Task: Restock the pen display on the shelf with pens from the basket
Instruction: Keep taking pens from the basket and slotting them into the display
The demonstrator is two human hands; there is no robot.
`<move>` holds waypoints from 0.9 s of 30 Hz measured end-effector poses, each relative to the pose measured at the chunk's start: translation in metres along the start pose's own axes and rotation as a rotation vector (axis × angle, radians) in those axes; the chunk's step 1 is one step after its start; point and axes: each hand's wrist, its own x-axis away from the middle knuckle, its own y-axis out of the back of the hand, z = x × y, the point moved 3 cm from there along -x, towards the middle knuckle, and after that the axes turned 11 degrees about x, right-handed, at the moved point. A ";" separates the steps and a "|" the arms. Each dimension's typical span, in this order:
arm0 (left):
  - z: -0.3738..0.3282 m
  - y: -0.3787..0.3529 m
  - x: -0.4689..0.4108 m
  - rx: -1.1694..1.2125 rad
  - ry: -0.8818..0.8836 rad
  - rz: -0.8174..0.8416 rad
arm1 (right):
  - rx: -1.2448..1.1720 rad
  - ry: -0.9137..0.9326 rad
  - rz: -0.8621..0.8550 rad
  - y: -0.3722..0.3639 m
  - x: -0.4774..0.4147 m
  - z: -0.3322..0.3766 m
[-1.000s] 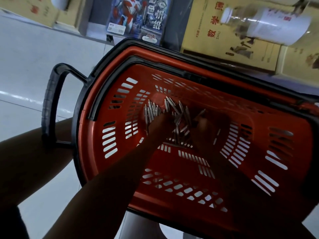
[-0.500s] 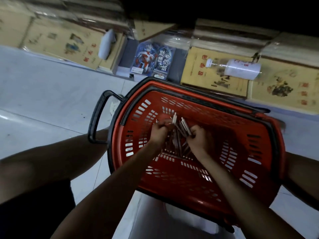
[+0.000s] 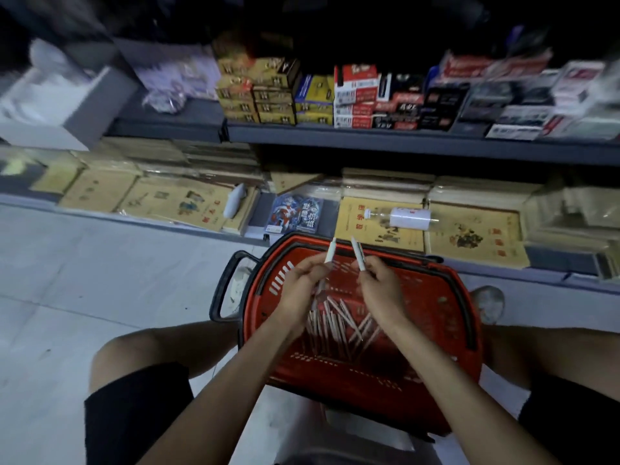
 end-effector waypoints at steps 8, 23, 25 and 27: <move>-0.084 -0.039 0.056 0.165 -0.122 0.158 | -0.150 0.081 -0.100 0.069 0.036 0.062; -0.185 -0.121 0.121 0.046 -0.410 0.307 | -0.394 0.271 -0.218 0.197 0.093 0.165; -0.192 -0.127 0.124 0.025 -0.447 0.333 | -0.389 0.288 -0.232 0.206 0.098 0.173; -0.199 -0.135 0.130 -0.011 -0.489 0.347 | -0.394 0.316 -0.249 0.213 0.102 0.181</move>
